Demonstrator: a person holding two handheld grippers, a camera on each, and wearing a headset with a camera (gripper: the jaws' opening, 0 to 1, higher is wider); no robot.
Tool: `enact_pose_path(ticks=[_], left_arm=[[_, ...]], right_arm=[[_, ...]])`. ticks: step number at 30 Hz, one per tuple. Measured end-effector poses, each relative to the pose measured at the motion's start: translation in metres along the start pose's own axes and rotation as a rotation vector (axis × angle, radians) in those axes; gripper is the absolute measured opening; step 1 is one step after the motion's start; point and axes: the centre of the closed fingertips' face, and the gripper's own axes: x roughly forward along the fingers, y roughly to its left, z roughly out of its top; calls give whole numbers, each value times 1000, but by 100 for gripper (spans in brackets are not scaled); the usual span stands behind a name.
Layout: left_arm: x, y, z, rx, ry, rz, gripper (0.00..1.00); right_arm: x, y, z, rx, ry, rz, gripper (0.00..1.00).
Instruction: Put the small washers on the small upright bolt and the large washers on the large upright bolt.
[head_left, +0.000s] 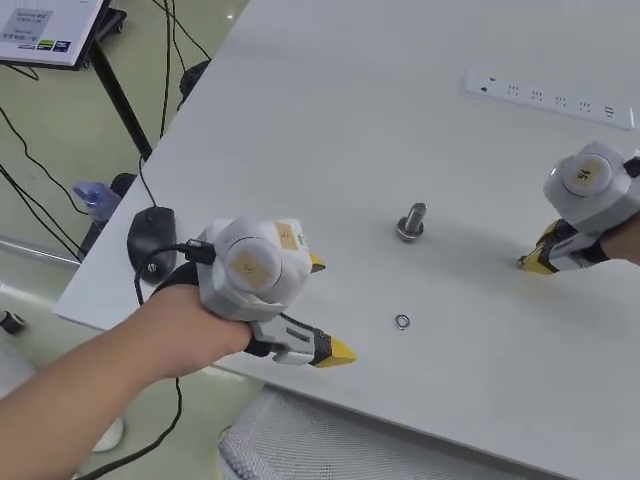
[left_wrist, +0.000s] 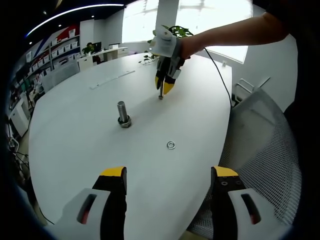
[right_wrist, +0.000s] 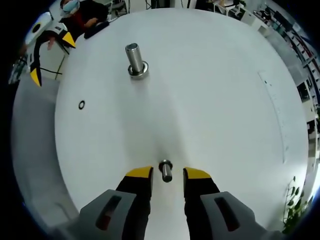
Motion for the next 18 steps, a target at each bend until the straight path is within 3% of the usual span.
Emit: enact_pose_path(ticks=[18], left_arm=[[-8, 0, 8, 15, -21, 19, 71]], right_arm=[[-16, 21, 37, -88, -44, 21, 34]])
